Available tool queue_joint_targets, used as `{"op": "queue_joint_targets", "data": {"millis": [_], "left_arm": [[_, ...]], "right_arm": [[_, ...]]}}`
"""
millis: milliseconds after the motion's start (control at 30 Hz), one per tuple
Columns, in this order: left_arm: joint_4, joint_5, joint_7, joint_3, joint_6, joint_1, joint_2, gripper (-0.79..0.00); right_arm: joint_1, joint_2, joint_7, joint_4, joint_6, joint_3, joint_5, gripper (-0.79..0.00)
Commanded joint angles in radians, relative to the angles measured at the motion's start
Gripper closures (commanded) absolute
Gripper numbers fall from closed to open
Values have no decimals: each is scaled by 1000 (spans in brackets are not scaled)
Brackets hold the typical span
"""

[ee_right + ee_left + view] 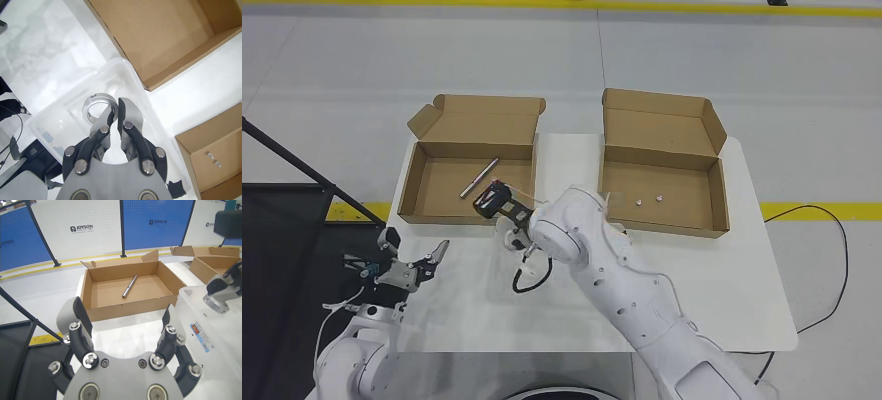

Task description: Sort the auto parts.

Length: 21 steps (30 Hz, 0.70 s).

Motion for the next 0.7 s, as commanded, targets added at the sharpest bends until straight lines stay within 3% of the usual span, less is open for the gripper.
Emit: {"op": "queue_joint_targets", "data": {"millis": [0,167,367,667], "left_arm": [[0,-3,4,-3,2,4,0,-785],[-5,-9,14,-10,10,14,-2,-785],[-12,-22,26,-30,23,34,-4,-785],[-29,-36,37,-60,40,64,-6,-785]], "right_arm": [[9,-1,-47,-9,15,23,33,0],[82,-21,-261,110,60,26,93,0],[210,-79,-482,398,194,-33,179,0],[373,-196,-623,854,243,-134,308,0]]}}
